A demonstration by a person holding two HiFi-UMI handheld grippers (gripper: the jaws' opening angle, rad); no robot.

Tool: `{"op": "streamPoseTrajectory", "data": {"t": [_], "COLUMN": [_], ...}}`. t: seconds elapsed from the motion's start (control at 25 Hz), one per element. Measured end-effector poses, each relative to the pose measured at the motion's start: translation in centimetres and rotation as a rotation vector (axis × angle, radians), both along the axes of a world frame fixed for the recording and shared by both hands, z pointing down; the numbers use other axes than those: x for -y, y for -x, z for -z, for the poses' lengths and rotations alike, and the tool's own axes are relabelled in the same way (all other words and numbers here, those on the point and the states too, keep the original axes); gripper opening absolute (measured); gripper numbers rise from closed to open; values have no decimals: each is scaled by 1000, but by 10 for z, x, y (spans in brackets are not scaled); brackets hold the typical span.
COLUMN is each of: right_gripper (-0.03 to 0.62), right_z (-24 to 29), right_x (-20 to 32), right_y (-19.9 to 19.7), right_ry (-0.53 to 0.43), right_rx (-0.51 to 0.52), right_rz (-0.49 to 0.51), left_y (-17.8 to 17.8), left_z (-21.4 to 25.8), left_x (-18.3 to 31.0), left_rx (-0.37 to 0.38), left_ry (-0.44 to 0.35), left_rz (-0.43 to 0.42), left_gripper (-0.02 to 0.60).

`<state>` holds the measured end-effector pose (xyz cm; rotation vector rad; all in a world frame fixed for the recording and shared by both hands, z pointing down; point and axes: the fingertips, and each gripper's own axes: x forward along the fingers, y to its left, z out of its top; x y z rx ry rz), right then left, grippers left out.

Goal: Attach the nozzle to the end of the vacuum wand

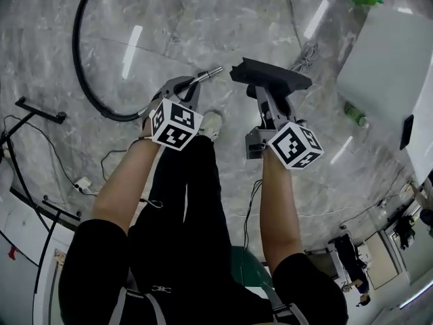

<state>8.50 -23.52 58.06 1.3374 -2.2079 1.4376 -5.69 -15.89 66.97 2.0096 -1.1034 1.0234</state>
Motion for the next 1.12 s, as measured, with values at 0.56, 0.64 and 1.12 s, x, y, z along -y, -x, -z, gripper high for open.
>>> {"op": "streamPoseTrajectory", "data": {"t": [0.56,0.64,1.12], "right_gripper": [187,187,187], "right_z": [-272,-284,-323], "right_x": [-28,-29,-44], "right_y": [-11,-14,-39], "right_ry": [120,106,102], "right_rx": [45,49,48], "right_rz": [5,19,22], "left_y": [0,4,0], "left_z": [-380,-401,-448], "left_x": [-98,-109,-122], "left_rx": [230,259,308], "left_ry": [315,325,304], "left_rz": [-261,-260,-277], "left_gripper": [187,187,187]}}
